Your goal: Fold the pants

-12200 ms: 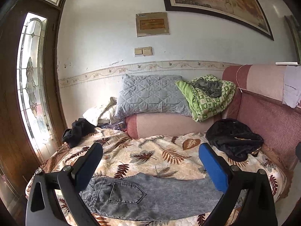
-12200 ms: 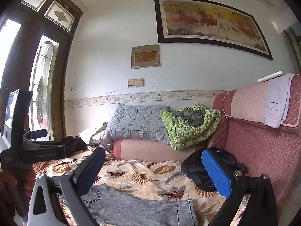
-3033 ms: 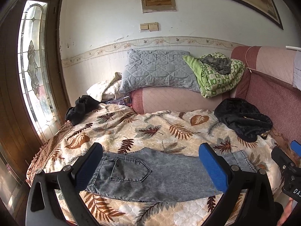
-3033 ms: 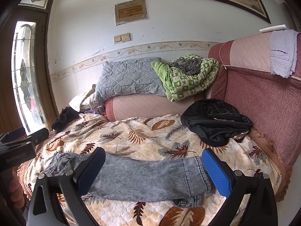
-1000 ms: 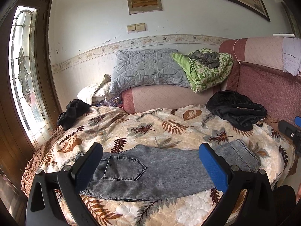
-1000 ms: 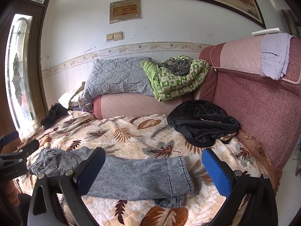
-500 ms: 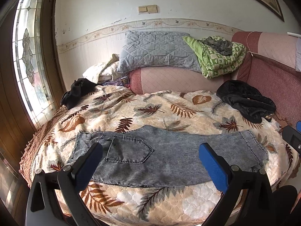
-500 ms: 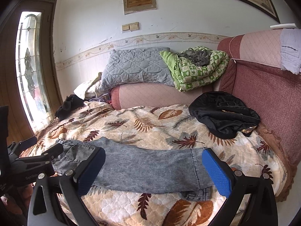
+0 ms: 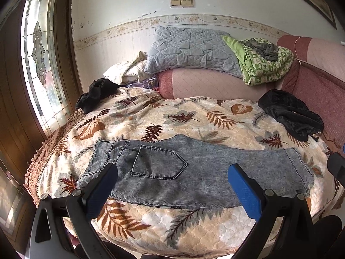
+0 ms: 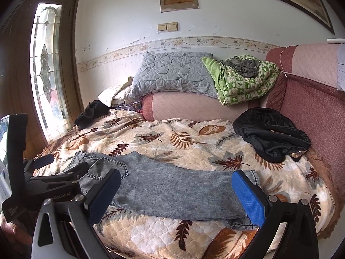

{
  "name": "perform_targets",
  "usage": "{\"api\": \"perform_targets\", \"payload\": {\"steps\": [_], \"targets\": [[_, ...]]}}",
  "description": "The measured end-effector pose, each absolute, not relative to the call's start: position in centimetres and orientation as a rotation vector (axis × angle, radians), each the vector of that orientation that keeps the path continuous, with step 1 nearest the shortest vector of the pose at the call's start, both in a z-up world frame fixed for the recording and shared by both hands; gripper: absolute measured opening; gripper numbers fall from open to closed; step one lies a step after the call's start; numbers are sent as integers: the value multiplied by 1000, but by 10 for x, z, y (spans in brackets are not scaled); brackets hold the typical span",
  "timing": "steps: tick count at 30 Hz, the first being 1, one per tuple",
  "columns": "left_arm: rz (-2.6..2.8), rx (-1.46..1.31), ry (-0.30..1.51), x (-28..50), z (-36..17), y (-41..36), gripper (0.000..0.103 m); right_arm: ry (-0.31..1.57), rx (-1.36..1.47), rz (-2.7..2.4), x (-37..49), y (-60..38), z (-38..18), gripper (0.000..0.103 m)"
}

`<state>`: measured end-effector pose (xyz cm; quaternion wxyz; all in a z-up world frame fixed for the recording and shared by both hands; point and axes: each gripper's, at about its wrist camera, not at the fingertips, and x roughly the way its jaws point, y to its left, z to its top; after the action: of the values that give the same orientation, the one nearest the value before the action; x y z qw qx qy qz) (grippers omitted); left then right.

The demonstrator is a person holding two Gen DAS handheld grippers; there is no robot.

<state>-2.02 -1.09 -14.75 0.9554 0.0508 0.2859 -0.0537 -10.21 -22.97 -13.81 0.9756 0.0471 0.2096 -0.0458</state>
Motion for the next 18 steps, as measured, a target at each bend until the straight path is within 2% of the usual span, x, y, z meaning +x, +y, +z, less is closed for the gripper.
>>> {"api": "perform_targets", "payload": {"steps": [18], "targets": [[-106,97,622,-4,-157,-9,102,456,85,-64,-83,-221,-147,103]]}}
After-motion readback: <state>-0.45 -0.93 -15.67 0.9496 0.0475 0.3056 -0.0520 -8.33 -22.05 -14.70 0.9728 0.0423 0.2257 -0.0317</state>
